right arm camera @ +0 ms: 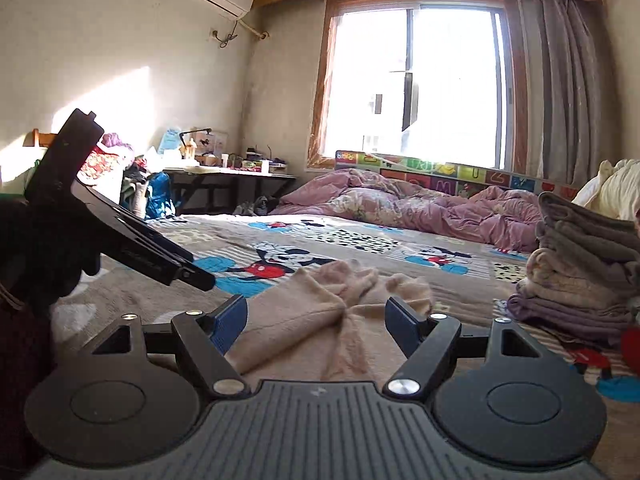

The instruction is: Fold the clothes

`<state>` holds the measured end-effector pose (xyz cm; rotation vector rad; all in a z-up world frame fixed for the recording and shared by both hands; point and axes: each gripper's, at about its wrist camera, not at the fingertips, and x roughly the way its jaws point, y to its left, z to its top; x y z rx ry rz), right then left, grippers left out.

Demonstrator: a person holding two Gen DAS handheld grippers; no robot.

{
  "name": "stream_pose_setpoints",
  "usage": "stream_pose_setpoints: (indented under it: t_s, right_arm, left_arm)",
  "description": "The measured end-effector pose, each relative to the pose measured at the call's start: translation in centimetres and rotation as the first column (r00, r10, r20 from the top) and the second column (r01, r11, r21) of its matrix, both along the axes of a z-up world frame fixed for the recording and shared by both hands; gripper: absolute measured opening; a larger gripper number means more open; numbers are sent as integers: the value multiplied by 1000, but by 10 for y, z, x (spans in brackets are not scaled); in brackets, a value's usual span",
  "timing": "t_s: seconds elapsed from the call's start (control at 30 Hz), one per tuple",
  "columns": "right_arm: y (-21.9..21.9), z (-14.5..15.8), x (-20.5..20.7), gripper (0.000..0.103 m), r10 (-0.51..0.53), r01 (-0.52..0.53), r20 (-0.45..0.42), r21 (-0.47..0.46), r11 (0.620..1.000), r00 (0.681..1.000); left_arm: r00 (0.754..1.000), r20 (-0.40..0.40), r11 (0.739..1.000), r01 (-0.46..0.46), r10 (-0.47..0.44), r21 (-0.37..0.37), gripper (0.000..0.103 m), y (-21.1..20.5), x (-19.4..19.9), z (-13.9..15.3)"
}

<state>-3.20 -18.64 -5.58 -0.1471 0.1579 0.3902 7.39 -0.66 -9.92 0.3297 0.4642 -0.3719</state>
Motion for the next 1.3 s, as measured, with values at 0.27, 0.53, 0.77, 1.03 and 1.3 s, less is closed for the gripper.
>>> stream_pose_setpoints:
  t_s: [0.27,0.53,0.77,1.03,1.3]
  right_arm:
    - [12,-43,-29,75,-63,37,-38,-481,876,997]
    - [40,-83,-29,76,-73,-5,-86,-681,733,994]
    - [51,-87,-14,76,22,-14,-1,-781,624,1000]
    - [45,-90,-9,76,82,17,79,-813,583,993]
    - [35,-84,7,77,218,-22,106,-857,516,970]
  left_arm:
    - [957,101,889,209,-271,407,66,-11,-54,-50]
    - [895,143,668,201,-422,716,68,-32,-71,-109]
    - [836,220,591,146,-503,794,70,-29,-64,-119]
    - [811,276,604,117,-517,788,71,-26,-55,-121]
    - [717,311,550,121,-624,826,71,-9,-38,-118]
